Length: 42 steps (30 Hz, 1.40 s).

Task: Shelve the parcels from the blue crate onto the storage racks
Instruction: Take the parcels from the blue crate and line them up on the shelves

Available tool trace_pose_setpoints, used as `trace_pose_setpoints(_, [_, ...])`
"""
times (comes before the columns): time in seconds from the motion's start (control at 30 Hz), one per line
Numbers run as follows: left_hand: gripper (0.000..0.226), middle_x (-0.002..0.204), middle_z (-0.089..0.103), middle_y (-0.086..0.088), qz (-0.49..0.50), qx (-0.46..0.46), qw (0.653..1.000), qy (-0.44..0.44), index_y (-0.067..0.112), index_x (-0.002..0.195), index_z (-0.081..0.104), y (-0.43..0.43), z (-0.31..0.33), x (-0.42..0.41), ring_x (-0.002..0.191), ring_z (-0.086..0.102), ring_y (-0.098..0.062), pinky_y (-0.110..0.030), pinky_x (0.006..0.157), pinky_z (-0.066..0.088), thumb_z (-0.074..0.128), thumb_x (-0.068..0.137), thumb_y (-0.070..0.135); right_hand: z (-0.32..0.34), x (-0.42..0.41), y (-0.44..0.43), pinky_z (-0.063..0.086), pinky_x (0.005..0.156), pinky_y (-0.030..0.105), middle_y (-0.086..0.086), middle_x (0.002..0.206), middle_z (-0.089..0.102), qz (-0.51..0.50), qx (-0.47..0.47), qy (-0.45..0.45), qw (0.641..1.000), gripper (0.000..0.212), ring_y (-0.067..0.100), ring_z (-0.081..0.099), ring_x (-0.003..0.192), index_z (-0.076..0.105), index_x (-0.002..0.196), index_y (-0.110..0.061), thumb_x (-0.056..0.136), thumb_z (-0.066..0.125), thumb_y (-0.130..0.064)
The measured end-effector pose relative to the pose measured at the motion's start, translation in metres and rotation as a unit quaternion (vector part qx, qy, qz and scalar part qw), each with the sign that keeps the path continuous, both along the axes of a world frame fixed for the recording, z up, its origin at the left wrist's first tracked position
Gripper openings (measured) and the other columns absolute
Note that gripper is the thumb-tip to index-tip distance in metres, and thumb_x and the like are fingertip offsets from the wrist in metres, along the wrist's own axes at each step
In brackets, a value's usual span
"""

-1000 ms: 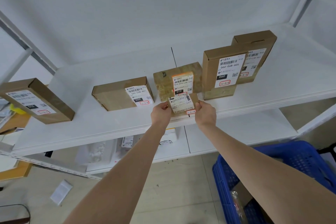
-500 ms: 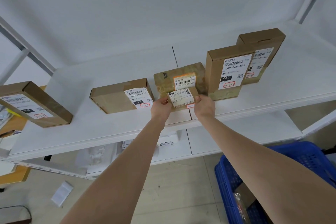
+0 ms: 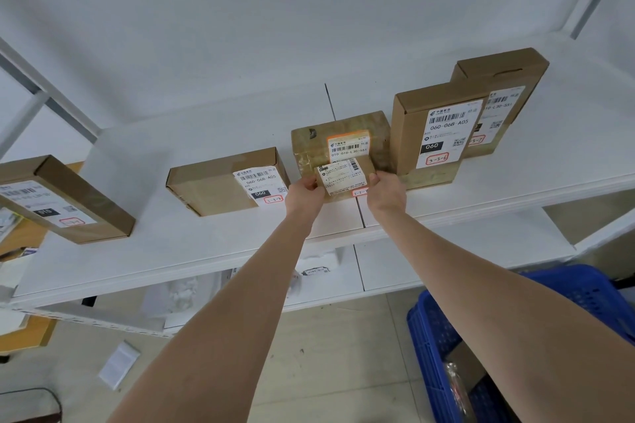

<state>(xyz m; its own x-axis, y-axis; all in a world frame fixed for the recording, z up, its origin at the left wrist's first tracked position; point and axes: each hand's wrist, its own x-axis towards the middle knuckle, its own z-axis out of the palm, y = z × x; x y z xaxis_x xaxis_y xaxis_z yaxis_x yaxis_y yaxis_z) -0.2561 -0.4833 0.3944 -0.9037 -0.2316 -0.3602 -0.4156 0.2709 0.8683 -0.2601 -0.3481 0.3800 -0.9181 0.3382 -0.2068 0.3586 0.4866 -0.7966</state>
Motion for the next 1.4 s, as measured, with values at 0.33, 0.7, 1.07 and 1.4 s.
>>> trace_pose_setpoints(0.33, [0.042, 0.108, 0.069, -0.001, 0.003, 0.012, 1.0, -0.006, 0.02, 0.118, 0.065, -0.001, 0.003, 0.011, 0.089, 0.059, -0.02, -0.032, 0.087, 0.055, 0.045, 0.085, 0.003, 0.0, 0.013, 0.001, 0.039, 0.073, 0.028, 0.019, 0.103, 0.065, -0.004, -0.023, -0.014, 1.0, 0.033, 0.03, 0.054, 0.088, 0.065, 0.104, -0.001, 0.102, 0.036, -0.017])
trace_pose_setpoints(0.7, [0.019, 0.106, 0.062, -0.008, 0.042, -0.069, 0.996, -0.041, 0.011, 0.102, 0.057, -0.006, 0.003, 0.029, 0.1, 0.061, -0.03, -0.041, 0.092, 0.053, 0.044, 0.091, 0.016, 0.005, 0.038, 0.034, 0.043, 0.09, 0.03, 0.01, 0.13, 0.056, 0.005, 0.005, -0.071, 0.997, 0.041, 0.029, 0.055, 0.116, 0.052, 0.13, -0.016, 0.092, 0.041, -0.004])
trace_pose_setpoints(1.07, [0.019, 0.094, 0.066, -0.003, -0.166, -0.166, 0.97, 0.066, 0.012, 0.097, 0.065, 0.118, 0.009, 0.057, 0.089, 0.06, -0.022, -0.025, 0.07, 0.043, 0.048, 0.089, 0.014, 0.02, 0.073, 0.138, 0.047, 0.093, 0.037, 0.009, 0.123, 0.044, -0.012, 0.082, -0.054, 0.995, 0.028, 0.028, 0.047, 0.116, 0.055, 0.115, -0.02, 0.087, 0.054, -0.017])
trace_pose_setpoints(1.4, [0.019, 0.109, 0.065, -0.005, -0.209, -0.175, 0.961, 0.039, 0.014, 0.104, 0.062, 0.327, -0.021, 0.07, 0.087, 0.056, -0.015, -0.023, 0.07, 0.041, 0.055, 0.086, 0.014, -0.024, 0.103, 0.351, 0.044, 0.097, 0.036, 0.01, 0.133, 0.037, 0.027, 0.068, -0.083, 0.994, 0.043, 0.028, 0.043, 0.121, 0.048, 0.129, -0.022, 0.087, 0.056, -0.023])
